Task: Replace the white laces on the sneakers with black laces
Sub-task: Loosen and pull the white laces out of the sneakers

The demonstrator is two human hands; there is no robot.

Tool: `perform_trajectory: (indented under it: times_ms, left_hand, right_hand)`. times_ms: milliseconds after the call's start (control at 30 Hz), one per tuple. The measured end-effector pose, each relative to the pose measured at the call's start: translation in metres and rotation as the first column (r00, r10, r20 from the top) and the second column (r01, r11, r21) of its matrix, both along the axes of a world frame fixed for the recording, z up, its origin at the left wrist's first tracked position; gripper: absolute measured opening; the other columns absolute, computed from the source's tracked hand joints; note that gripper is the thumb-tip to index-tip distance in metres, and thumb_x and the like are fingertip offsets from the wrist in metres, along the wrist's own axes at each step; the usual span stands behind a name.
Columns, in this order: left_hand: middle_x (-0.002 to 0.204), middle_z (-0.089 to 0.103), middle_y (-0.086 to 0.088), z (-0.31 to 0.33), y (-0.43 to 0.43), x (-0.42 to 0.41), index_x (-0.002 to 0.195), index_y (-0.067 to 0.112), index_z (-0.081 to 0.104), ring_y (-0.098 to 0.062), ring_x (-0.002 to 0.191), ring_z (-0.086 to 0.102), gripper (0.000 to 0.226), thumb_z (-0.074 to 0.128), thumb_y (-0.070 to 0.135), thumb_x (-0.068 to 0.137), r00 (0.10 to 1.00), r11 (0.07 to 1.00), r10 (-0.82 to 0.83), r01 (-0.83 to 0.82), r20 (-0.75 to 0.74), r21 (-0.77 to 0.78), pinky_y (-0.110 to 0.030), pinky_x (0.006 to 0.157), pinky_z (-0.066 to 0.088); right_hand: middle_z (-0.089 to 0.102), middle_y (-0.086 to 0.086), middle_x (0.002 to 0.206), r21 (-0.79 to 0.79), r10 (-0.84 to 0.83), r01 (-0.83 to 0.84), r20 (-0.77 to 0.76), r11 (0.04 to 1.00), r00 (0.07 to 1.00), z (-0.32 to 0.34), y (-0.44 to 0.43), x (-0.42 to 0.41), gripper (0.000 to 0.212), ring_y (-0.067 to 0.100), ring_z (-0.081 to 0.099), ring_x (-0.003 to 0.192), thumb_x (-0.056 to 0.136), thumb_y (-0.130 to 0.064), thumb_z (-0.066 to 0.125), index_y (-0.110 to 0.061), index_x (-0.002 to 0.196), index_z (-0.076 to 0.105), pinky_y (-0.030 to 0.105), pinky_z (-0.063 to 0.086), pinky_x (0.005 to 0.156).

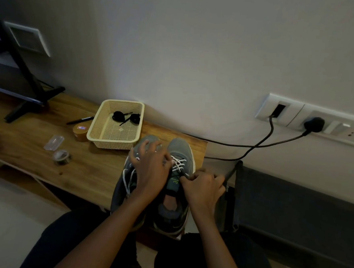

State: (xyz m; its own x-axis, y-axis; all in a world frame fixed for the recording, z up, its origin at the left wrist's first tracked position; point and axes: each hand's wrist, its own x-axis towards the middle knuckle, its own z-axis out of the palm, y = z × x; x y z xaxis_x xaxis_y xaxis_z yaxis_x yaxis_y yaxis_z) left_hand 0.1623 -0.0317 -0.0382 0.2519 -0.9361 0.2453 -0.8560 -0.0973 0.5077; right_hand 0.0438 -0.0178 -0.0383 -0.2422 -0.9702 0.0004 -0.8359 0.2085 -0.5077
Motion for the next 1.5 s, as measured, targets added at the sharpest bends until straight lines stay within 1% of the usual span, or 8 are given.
perform_trajectory:
  times_ms: [100,367,533,833,1033,1200,1367,1500]
  left_hand:
    - [0.138,0.044,0.009,0.003,-0.001,0.005,0.083,0.031,0.057,-0.019,0.139,0.019,0.009,0.066,0.03,0.084,0.998,0.998,0.05,-0.051,-0.027,-0.026,-0.045,0.11,0.007]
    - [0.156,0.018,0.005,-0.006,0.005,-0.004,0.117,0.037,0.056,-0.027,0.145,-0.002,0.033,0.063,0.038,0.084,0.922,0.965,-0.258,0.232,0.289,0.121,-0.045,0.106,-0.009]
    - [0.152,0.032,0.003,-0.006,0.004,-0.005,0.101,0.027,0.067,-0.028,0.145,0.007,0.018,0.067,0.031,0.083,0.926,0.971,-0.236,0.215,0.293,0.102,-0.046,0.107,-0.007]
    - [0.147,0.041,0.0,-0.015,0.003,-0.013,0.103,0.024,0.07,-0.03,0.142,0.02,0.025,0.07,0.028,0.079,0.925,0.978,-0.202,0.177,0.322,0.107,-0.05,0.107,0.0]
    - [0.146,0.039,0.004,-0.007,0.001,-0.006,0.103,0.026,0.066,-0.025,0.143,0.015,0.016,0.06,0.03,0.088,0.957,0.995,-0.097,0.09,0.272,0.04,-0.047,0.108,-0.003]
    - [0.138,0.045,0.003,-0.001,-0.003,0.002,0.116,0.02,0.056,-0.021,0.137,0.023,0.025,0.051,0.031,0.094,0.997,0.999,0.053,-0.054,0.047,0.009,-0.043,0.109,0.013]
    - [0.154,0.02,0.006,0.003,0.002,-0.005,0.141,0.036,0.03,-0.021,0.143,0.004,0.071,0.068,0.026,0.082,0.972,0.97,-0.233,0.229,0.04,0.085,-0.049,0.112,0.008]
    - [0.157,0.017,0.006,-0.001,0.002,-0.005,0.109,0.033,0.06,-0.024,0.144,-0.003,0.028,0.069,0.032,0.082,0.956,0.964,-0.25,0.231,0.157,0.129,-0.046,0.112,-0.001]
  right_hand:
    - [0.054,-0.006,0.126,-0.003,0.019,-0.019,-0.02,1.0,1.0,0.002,0.001,0.0,0.029,0.022,0.031,0.119,0.081,-0.04,0.065,-0.017,0.097,0.073,0.037,0.025,0.096]
    - [0.045,-0.008,0.141,-0.001,0.059,-0.059,-0.03,0.998,0.998,0.002,0.001,0.001,0.033,0.023,0.018,0.137,0.081,-0.039,0.065,-0.016,0.103,0.073,0.041,0.017,0.106]
    - [0.047,-0.008,0.139,0.007,0.053,-0.053,-0.011,0.999,0.999,0.0,0.0,0.0,0.03,0.022,0.019,0.135,0.08,-0.038,0.066,-0.016,0.1,0.074,0.042,0.018,0.106]
    - [0.049,-0.008,0.135,0.018,0.046,-0.046,0.01,0.999,0.999,0.004,0.001,0.0,0.027,0.022,0.021,0.132,0.08,-0.037,0.066,-0.017,0.098,0.074,0.04,0.019,0.105]
    - [0.047,-0.009,0.138,0.019,0.014,-0.014,-0.012,1.0,1.0,0.004,0.001,0.002,0.031,0.022,0.024,0.131,0.08,-0.038,0.066,-0.017,0.102,0.073,0.039,0.022,0.102]
    - [0.05,-0.009,0.134,0.029,-0.017,0.018,-0.013,0.999,1.0,0.006,0.0,0.005,0.031,0.023,0.026,0.128,0.08,-0.039,0.066,-0.019,0.103,0.073,0.038,0.024,0.099]
    - [0.048,-0.008,0.137,0.021,-0.009,0.009,0.013,1.0,1.0,0.006,0.001,0.004,0.032,0.024,0.025,0.131,0.08,-0.039,0.066,-0.017,0.103,0.073,0.04,0.023,0.101]
    - [0.048,-0.008,0.138,0.022,0.003,-0.004,0.019,1.0,1.0,0.006,0.001,0.003,0.031,0.023,0.025,0.131,0.08,-0.037,0.066,-0.016,0.101,0.073,0.04,0.023,0.101]
